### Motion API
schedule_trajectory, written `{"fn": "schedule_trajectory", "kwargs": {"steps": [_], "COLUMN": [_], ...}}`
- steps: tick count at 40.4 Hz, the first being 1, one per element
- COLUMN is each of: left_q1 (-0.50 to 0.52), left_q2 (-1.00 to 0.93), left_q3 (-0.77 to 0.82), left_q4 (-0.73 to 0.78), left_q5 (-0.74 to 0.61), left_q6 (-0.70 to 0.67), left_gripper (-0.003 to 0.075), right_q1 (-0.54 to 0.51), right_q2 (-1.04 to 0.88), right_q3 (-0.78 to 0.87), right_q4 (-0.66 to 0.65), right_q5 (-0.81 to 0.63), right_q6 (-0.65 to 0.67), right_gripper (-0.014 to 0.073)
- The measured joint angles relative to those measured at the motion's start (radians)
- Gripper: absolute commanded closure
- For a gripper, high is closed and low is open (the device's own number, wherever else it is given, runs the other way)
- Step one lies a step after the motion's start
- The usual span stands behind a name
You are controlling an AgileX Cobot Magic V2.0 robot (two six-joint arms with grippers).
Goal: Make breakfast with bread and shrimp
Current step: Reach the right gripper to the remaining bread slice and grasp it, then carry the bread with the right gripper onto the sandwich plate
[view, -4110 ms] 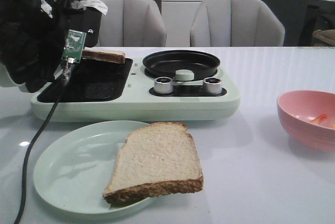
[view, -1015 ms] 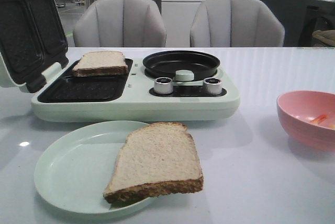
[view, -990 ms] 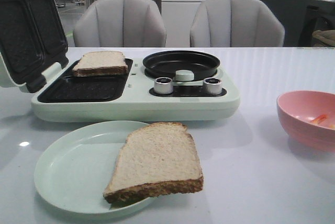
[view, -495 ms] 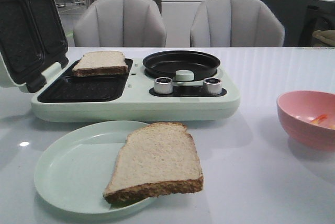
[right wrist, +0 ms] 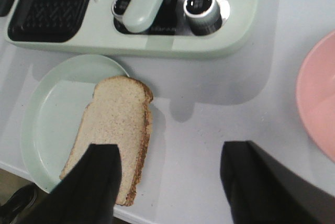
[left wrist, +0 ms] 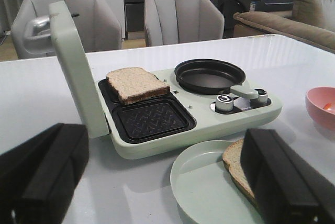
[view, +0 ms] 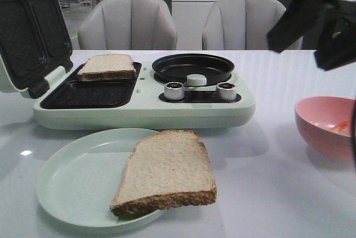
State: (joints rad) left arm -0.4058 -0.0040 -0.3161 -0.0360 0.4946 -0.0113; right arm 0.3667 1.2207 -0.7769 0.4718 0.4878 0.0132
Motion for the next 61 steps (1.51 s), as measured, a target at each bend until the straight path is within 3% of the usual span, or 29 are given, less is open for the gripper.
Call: {"fn": "schedule_trajectory", "kwargs": {"steps": [8,28,32,38,42,54,61], "left_q1": [0.0,0.0,0.0,0.0,0.0,0.0,0.0], "left_q2": [0.0,0.0,0.0,0.0,0.0,0.0,0.0], "left_q3": [0.0,0.0,0.0,0.0,0.0,0.0,0.0], "left_q4": [0.0,0.0,0.0,0.0,0.0,0.0,0.0], "left_q5": [0.0,-0.002,-0.002,-0.002,-0.002,-0.002,-0.002], "left_q6": [0.0,0.0,0.0,0.0,0.0,0.0,0.0], "left_gripper": [0.0084,0.0084,0.0084,0.0084,0.0084,0.0084,0.0084], "right_q1": [0.006,0.006,0.006,0.006,0.006,0.006,0.008], "right_q2": [0.231,0.589,0.605,0.616,0.616,0.506,0.463], "right_q3": [-0.056,-0.106,-0.108,-0.108,-0.108,-0.132,-0.233], "right_q4": [0.157,0.781,0.868,0.922,0.936,0.938,0.94], "right_q5": [0.013,0.046,0.046,0.044,0.044,-0.002,0.053], "right_q6": [-0.086,-0.685,-0.751,-0.815,-0.83,-0.883,-0.89], "right_gripper": [0.0071,0.0071,0.0123,0.0351,0.0452,0.0463,0.0463]}}
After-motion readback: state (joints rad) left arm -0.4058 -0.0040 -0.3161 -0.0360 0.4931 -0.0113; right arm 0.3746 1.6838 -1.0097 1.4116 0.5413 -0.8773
